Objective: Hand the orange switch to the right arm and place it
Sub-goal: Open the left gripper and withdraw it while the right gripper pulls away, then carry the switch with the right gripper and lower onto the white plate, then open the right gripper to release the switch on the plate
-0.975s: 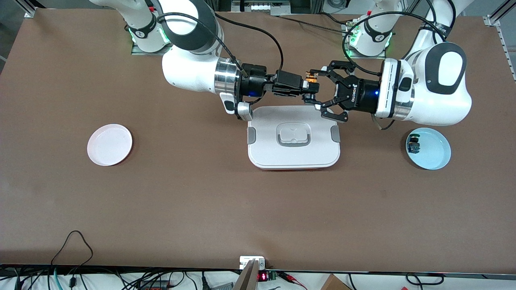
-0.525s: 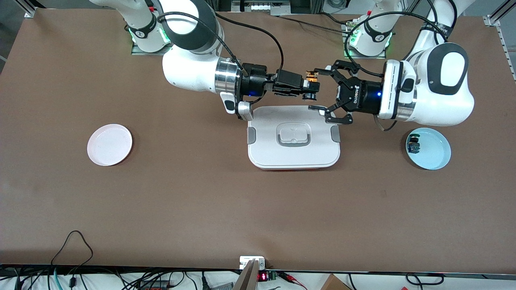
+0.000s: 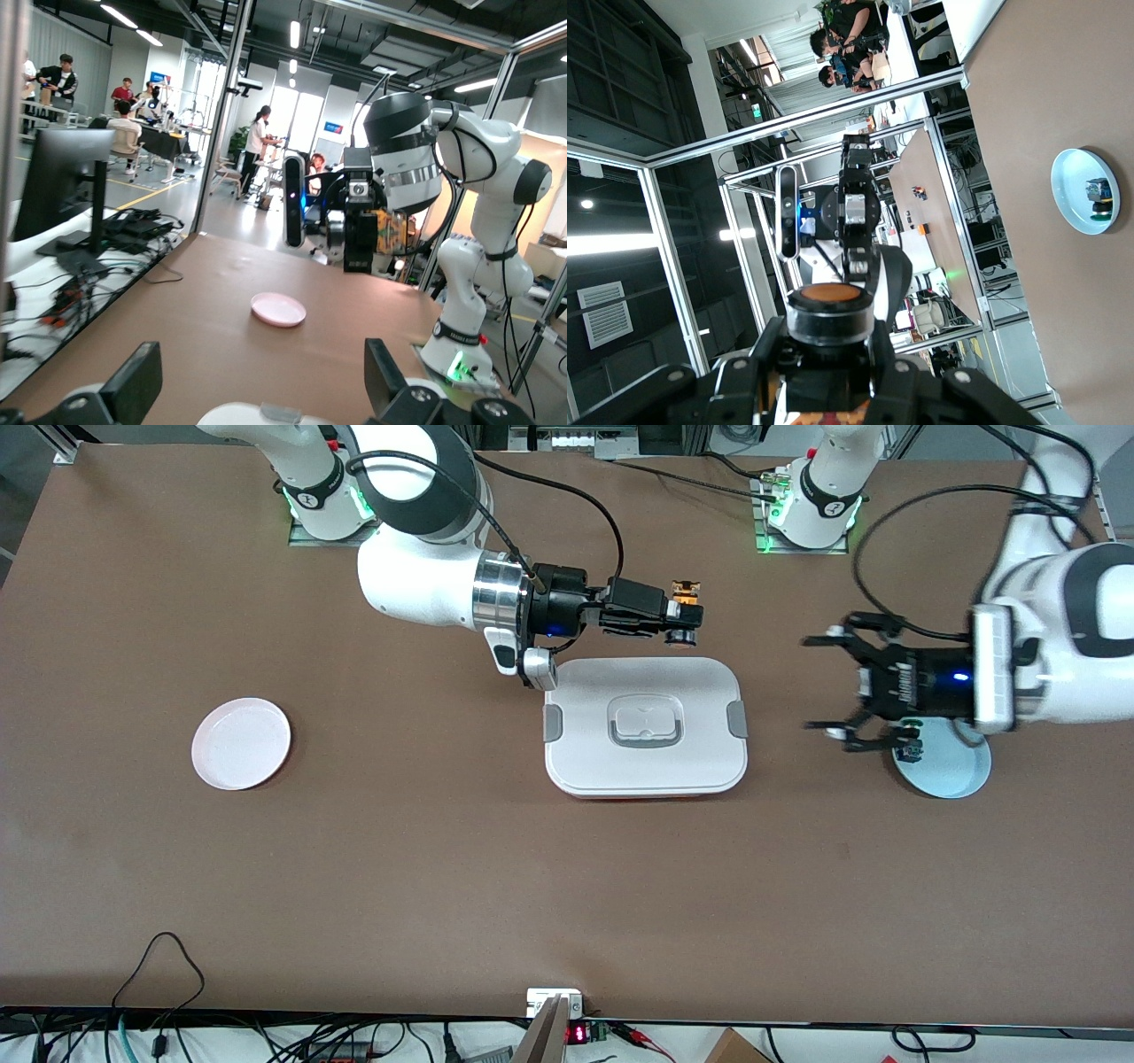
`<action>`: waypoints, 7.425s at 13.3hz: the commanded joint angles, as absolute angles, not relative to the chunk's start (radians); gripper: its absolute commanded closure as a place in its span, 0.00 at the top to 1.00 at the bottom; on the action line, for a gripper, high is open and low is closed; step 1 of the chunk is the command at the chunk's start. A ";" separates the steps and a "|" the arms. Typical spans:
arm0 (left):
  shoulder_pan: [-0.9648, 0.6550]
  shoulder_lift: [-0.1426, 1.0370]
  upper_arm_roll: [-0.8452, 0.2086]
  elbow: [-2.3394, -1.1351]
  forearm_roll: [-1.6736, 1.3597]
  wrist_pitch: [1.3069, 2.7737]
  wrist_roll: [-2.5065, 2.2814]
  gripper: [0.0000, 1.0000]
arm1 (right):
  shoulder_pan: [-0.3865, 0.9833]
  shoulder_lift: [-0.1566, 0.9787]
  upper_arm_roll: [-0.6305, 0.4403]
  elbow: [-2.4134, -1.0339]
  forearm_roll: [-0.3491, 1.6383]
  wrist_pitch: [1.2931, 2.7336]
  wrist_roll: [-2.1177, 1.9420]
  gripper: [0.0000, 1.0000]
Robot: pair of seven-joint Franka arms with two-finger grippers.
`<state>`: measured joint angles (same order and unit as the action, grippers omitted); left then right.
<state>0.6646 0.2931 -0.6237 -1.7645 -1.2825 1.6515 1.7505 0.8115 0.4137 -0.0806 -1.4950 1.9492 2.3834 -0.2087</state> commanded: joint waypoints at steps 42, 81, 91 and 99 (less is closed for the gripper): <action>0.107 0.011 -0.124 -1.655 0.107 1.672 0.097 1.00 | -0.034 0.167 -0.083 -2.031 -0.024 1.895 -1.110 0.00; 0.161 0.052 -0.124 -1.503 0.034 1.456 0.009 1.00 | -0.077 0.289 -0.057 -2.034 0.077 2.274 -1.734 1.00; 0.160 0.051 -0.124 -1.503 0.032 1.453 0.006 1.00 | -0.025 0.156 -0.057 -1.749 0.081 1.909 -0.916 1.00; 0.156 0.049 -0.129 -1.503 0.034 1.450 0.006 1.00 | 0.021 0.121 -0.054 -1.678 0.080 1.666 -0.140 1.00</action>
<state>0.1569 0.0423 -0.1272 -1.5315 0.0520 1.4736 0.0097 0.0063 0.1349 -0.0541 -1.6970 0.0721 1.7295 -0.2496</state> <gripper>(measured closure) 0.000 0.000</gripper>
